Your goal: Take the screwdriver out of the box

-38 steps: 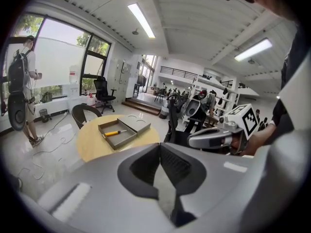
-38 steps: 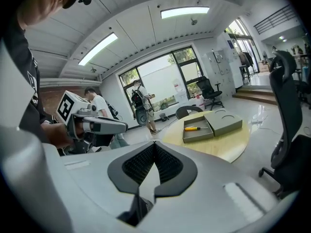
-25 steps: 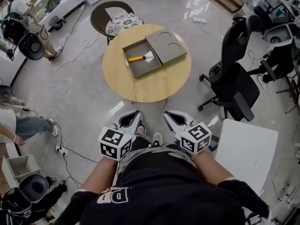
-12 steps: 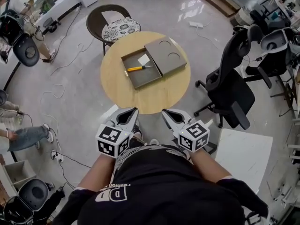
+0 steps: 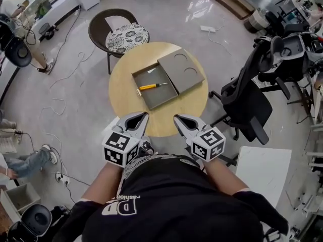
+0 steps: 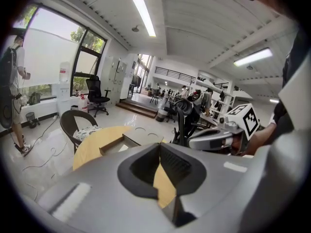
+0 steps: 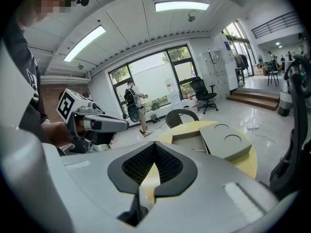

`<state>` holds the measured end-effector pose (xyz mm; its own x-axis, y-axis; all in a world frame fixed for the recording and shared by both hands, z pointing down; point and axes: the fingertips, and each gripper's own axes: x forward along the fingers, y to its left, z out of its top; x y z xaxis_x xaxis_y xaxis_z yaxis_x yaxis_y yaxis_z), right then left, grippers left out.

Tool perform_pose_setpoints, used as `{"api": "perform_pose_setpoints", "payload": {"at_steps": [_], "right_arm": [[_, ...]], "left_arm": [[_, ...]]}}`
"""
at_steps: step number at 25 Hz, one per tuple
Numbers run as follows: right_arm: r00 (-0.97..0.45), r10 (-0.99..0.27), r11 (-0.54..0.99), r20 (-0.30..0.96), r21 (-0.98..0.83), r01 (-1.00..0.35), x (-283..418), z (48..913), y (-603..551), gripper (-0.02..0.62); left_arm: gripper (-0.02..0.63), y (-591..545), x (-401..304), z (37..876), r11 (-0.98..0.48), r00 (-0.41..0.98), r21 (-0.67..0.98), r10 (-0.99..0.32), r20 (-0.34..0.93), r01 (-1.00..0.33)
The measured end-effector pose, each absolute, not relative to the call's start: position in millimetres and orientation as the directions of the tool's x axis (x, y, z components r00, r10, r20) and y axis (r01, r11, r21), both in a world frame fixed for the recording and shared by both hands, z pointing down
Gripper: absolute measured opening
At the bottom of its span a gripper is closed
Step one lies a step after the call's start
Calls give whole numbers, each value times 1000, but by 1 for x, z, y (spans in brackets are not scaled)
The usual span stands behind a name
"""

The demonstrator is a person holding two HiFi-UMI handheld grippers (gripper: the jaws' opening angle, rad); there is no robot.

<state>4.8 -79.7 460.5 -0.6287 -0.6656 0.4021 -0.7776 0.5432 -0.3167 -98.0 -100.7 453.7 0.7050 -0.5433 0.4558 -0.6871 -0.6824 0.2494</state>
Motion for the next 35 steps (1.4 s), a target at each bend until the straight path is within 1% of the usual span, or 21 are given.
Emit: {"api": "perform_pose_setpoints", "payload": {"at_steps": [11, 19, 22, 35], "right_arm": [[-537, -737, 448, 412, -297, -843, -7, 466, -126, 2], [-522, -734, 419, 434, -317, -851, -12, 474, -137, 0], [-529, -729, 424, 435, -319, -847, -11, 473, -147, 1], [-631, -642, 554, 435, -305, -774, 3, 468, -177, 0]], "left_arm": [[58, -157, -106, 460, -769, 771, 241, -453, 447, -592], [58, -174, -108, 468, -788, 789, 251, -419, 448, -562], [58, -183, -107, 466, -787, 786, 243, -431, 443, -568], [58, -205, -108, 459, -673, 693, 232, -573, 438, -703]]}}
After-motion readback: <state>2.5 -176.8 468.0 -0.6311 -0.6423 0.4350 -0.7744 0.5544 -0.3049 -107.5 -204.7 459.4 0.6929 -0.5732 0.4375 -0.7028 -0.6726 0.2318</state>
